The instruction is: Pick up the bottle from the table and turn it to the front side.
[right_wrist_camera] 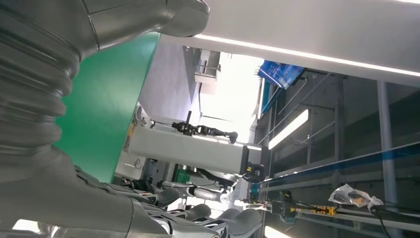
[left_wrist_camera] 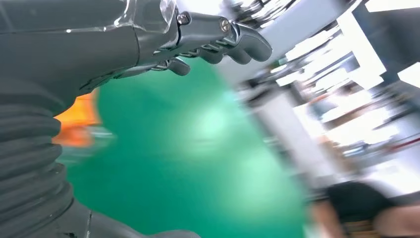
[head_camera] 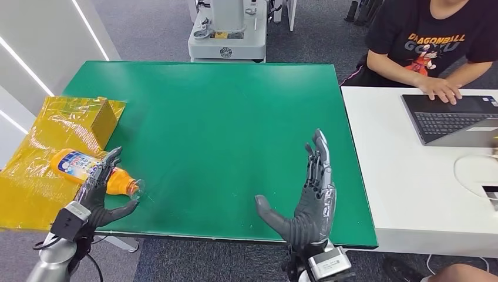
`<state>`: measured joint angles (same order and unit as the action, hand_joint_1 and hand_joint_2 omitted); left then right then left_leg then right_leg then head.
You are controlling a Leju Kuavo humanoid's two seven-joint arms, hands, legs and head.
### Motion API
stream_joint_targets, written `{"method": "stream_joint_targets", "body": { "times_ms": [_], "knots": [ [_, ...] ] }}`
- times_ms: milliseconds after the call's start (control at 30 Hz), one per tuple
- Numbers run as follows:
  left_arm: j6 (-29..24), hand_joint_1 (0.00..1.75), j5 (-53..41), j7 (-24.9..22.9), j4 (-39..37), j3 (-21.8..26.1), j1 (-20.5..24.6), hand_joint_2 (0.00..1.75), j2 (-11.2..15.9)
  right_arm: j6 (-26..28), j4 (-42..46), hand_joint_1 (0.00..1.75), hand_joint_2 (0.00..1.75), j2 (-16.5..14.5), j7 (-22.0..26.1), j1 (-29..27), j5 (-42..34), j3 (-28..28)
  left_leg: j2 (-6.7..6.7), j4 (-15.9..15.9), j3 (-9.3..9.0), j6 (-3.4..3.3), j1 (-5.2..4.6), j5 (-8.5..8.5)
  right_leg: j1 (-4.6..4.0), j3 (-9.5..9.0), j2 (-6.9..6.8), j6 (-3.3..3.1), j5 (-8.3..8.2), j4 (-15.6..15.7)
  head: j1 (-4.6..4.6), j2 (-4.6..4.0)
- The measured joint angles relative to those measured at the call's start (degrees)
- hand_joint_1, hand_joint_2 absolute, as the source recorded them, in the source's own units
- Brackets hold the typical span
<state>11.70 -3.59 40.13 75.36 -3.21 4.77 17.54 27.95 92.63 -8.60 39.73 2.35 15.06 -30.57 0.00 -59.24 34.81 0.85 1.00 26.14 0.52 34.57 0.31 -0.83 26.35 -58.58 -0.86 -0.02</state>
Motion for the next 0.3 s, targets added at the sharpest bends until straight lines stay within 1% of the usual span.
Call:
{"method": "stream_joint_targets", "body": {
  "times_ms": [67,133,267,300],
  "knots": [
    [0.9,0.00,4.1,0.0,4.3,0.0,-0.1,1.75,-2.5,0.0,-0.5,0.00,1.75,0.0,0.0,0.3,-0.2,-0.2,-0.03,0.0,-0.01,0.00,-0.01,0.00,0.01,-0.02,-0.04,0.00,0.00,0.0,-0.01,-0.01],
    [1.3,0.00,6.7,0.0,8.0,0.0,0.0,1.75,-5.5,0.2,-0.9,0.00,1.75,0.0,0.0,0.5,-0.3,-0.5,-0.05,0.0,-0.01,0.00,-0.02,0.00,0.01,-0.04,-0.07,0.01,-0.01,0.0,0.00,-0.01],
    [-1.3,0.00,7.2,0.0,13.3,-0.6,0.2,1.75,-12.2,0.8,-1.5,0.00,1.75,0.0,0.1,0.6,-0.4,-1.7,-0.06,0.0,-0.02,-0.01,-0.02,0.00,0.02,-0.05,-0.07,0.02,-0.04,0.0,0.01,0.00],
    [-1.7,0.00,7.2,0.0,14.0,-0.7,0.1,1.75,-12.9,0.8,-1.6,0.00,1.75,0.0,0.1,0.6,-0.4,-1.8,-0.06,0.0,-0.02,-0.01,-0.02,0.00,0.02,-0.05,-0.07,0.02,-0.04,0.0,0.01,0.00]
  ]
}}
